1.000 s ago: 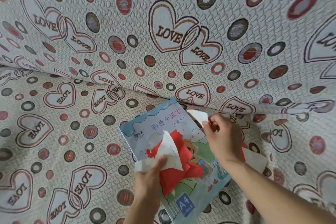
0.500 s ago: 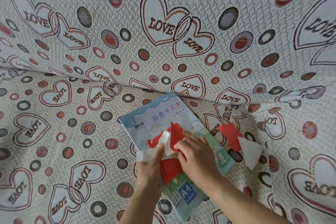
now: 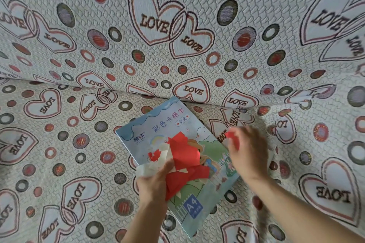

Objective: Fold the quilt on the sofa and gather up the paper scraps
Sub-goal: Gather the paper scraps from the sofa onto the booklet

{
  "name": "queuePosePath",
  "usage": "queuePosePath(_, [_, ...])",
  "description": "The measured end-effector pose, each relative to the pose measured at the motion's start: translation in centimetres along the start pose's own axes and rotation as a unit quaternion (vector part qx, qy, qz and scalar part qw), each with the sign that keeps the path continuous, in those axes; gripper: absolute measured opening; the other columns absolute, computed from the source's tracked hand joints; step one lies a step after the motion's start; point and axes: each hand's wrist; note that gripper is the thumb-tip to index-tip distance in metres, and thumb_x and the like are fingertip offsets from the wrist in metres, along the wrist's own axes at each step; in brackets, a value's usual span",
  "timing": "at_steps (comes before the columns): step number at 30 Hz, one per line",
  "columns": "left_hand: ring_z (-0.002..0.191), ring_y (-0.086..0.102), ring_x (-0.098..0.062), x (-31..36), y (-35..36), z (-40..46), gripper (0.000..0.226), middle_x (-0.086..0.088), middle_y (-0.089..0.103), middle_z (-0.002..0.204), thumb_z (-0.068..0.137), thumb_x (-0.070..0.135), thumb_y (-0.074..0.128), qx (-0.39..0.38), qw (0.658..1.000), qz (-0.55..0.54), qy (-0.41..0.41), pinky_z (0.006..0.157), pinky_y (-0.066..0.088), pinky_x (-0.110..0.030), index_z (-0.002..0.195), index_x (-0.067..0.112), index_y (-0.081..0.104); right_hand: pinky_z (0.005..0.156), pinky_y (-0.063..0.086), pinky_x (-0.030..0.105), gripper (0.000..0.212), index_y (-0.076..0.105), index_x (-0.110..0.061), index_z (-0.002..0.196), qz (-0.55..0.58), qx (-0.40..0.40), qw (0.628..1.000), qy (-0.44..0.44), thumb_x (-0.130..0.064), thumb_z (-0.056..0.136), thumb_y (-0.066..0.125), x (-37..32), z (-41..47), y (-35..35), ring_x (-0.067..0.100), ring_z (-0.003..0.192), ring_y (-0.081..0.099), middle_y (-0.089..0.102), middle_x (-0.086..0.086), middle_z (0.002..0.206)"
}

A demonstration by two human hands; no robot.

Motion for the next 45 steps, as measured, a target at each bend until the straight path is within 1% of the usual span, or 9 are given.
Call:
queuePosePath(4, [0.072, 0.073, -0.036, -0.2, 0.1, -0.3, 0.037, -0.021, 0.075, 0.085, 0.070, 0.010, 0.085, -0.012, 1.000, -0.003, 0.006, 0.060, 0.061, -0.052, 0.101, 0.000, 0.069, 0.092, 0.040, 0.040, 0.049, 0.053, -0.018, 0.117, -0.104, -0.108, 0.981, 0.126, -0.044, 0.079, 0.070, 2.3, 2.2, -0.4, 0.026, 0.110, 0.051, 0.057, 0.005, 0.114])
queuePosePath(8, [0.061, 0.072, -0.028, -0.4, 0.1, -0.6, 0.039, -0.021, 0.074, 0.085, 0.068, 0.011, 0.086, -0.003, 1.000, 0.005, 0.004, 0.048, 0.059, -0.038, 0.101, -0.001, 0.069, 0.086, 0.046, 0.038, 0.025, 0.056, -0.023, 0.090, -0.075, -0.118, 0.985, 0.103, -0.038, 0.078, 0.072, 2.7, 3.2, 0.2, 0.021, 0.092, 0.055, 0.063, -0.001, 0.096])
queuePosePath(11, [0.074, 0.073, -0.035, -0.5, -0.1, -0.5, 0.048, -0.022, 0.074, 0.088, 0.061, 0.014, 0.088, -0.007, 1.000, 0.007, 0.008, 0.060, 0.061, -0.047, 0.102, -0.001, 0.069, 0.072, 0.040, 0.031, 0.014, 0.057, -0.020, 0.079, -0.037, -0.110, 0.988, 0.098, -0.029, 0.086, 0.065, 2.5, 3.7, -0.3, 0.017, 0.085, 0.049, 0.058, -0.002, 0.091])
queuePosePath(19, [0.060, 0.071, -0.029, -1.4, -0.5, -0.9, 0.037, -0.021, 0.072, 0.085, 0.071, 0.007, 0.084, -0.019, 1.000, 0.004, 0.014, 0.045, 0.057, -0.035, 0.101, -0.001, 0.066, 0.058, 0.043, 0.024, 0.013, 0.066, -0.013, 0.081, 0.193, 0.011, 0.979, 0.057, -0.021, 0.091, 0.062, 0.8, 2.8, -1.3, 0.012, 0.069, 0.057, 0.063, -0.003, 0.076])
queuePosePath(21, [0.067, 0.072, -0.033, -1.5, -0.6, -1.1, 0.038, -0.022, 0.073, 0.085, 0.070, 0.008, 0.084, -0.024, 1.000, 0.000, 0.012, 0.048, 0.060, -0.041, 0.102, -0.002, 0.066, 0.047, 0.037, 0.014, 0.020, 0.063, -0.009, 0.075, 0.259, -0.021, 0.965, 0.039, -0.017, 0.093, 0.060, -1.2, 1.4, -1.9, 0.001, 0.053, 0.051, 0.058, -0.002, 0.065])
queuePosePath(25, [0.054, 0.071, -0.030, -1.4, -1.0, -1.6, 0.027, -0.018, 0.074, 0.068, 0.073, 0.004, 0.080, -0.052, 0.999, -0.009, 0.001, 0.045, 0.059, -0.041, 0.095, -0.003, 0.066, 0.043, 0.038, 0.018, 0.024, 0.064, -0.003, 0.071, 0.389, -0.146, 0.904, 0.098, -0.017, 0.091, 0.061, -4.6, -1.3, -1.6, 0.004, 0.047, 0.047, 0.057, 0.003, 0.059])
queuePosePath(31, [0.077, 0.073, -0.037, -1.4, -1.3, -1.6, 0.049, -0.023, 0.074, 0.089, 0.063, 0.011, 0.083, -0.079, 0.997, -0.021, 0.016, 0.072, 0.059, -0.057, 0.108, -0.001, 0.067, 0.056, 0.035, 0.017, 0.012, 0.072, -0.017, 0.070, 0.285, -0.110, 0.946, 0.109, -0.022, 0.080, 0.071, -7.0, -4.3, 1.8, 0.001, 0.060, 0.051, 0.058, -0.012, 0.064])
queuePosePath(41, [0.067, 0.073, -0.036, -2.2, -2.0, -1.7, 0.043, -0.022, 0.074, 0.086, 0.064, 0.013, 0.084, -0.080, 0.997, 0.015, -0.008, 0.054, 0.060, -0.047, 0.103, 0.001, 0.069, 0.060, 0.040, 0.013, 0.013, 0.062, -0.025, 0.076, 0.231, -0.164, 0.958, 0.051, -0.034, 0.082, 0.069, -8.0, -6.4, 1.7, -0.002, 0.066, 0.054, 0.061, -0.014, 0.078])
queuePosePath(45, [0.066, 0.073, -0.035, -2.1, -2.0, -1.4, 0.043, -0.022, 0.074, 0.086, 0.063, 0.013, 0.084, -0.076, 0.997, 0.017, -0.003, 0.052, 0.060, -0.046, 0.102, 0.003, 0.068, 0.072, 0.043, 0.023, 0.011, 0.060, -0.023, 0.092, 0.103, -0.061, 0.992, 0.039, -0.029, 0.086, 0.066, -4.2, -4.8, 0.7, 0.009, 0.087, 0.058, 0.061, -0.009, 0.096])
Point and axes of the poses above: each hand's wrist, its own z-axis towards the middle knuckle, its own y-axis out of the palm, x = y × z
